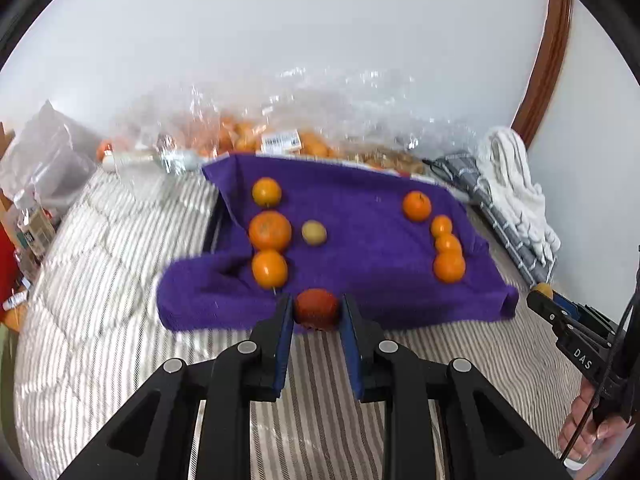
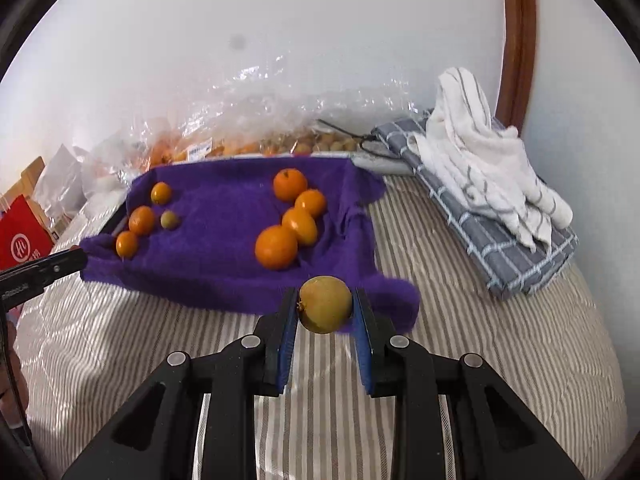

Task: Organize fruits
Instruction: 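Carry the yellow-green fruit over the towel while the left tool carries the red fruit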

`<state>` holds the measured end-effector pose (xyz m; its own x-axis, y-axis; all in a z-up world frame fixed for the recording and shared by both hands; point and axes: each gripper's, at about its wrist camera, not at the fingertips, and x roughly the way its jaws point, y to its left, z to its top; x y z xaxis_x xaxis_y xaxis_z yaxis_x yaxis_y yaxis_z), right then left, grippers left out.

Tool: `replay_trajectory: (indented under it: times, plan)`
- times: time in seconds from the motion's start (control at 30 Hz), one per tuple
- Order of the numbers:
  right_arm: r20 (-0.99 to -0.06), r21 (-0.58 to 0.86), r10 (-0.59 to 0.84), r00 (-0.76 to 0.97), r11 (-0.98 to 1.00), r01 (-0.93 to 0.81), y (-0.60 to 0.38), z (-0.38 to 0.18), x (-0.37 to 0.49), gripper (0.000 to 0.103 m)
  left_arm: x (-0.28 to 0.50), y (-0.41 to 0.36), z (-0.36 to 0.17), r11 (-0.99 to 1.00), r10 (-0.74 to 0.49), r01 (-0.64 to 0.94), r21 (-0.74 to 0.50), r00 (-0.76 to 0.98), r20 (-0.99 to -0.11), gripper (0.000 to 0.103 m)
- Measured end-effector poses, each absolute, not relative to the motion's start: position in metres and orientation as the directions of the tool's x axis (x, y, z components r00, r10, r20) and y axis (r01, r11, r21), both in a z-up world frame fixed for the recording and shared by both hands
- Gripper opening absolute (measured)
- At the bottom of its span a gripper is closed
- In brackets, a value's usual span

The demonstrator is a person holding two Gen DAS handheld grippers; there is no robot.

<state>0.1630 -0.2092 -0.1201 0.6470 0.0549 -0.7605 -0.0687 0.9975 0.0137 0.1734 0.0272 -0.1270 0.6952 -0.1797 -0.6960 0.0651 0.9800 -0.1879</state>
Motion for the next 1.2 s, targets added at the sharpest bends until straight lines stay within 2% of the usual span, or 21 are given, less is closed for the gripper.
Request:
replay_trajectory:
  times: [0.27, 0.47, 0.7, 1.2]
  plan:
    - [-0.750, 0.039, 0.082, 0.656, 0.996, -0.080, -0.210, -0.105, 0.191, 0.027, 0.189, 0.033, -0.107, 0.981, -0.168, 0.058, -0.186, 0.733, -0.660, 0.023]
    - [-0.756, 0.076, 0.124, 0.643, 0.992, -0.101, -0.211, -0.109, 0.215, 0.027, 0.208, 0.034, -0.108, 0.971, -0.195, 0.051, -0.234, 0.734, -0.651, 0.023]
    - [-0.780, 0.109, 0.158, 0.605, 0.987, -0.117, -0.210, -0.129, 0.240, 0.027, 0.236, 0.028, -0.121, 0.966, -0.200, 0.037, -0.255, 0.730, -0.653, 0.023]
    - [-0.835, 0.035, 0.109, 0.540, 0.989, -0.144, -0.203, -0.175, 0.255, 0.027, 0.266, 0.015, -0.164, 0.973, -0.196, 0.046, -0.227, 0.686, -0.700, 0.023]
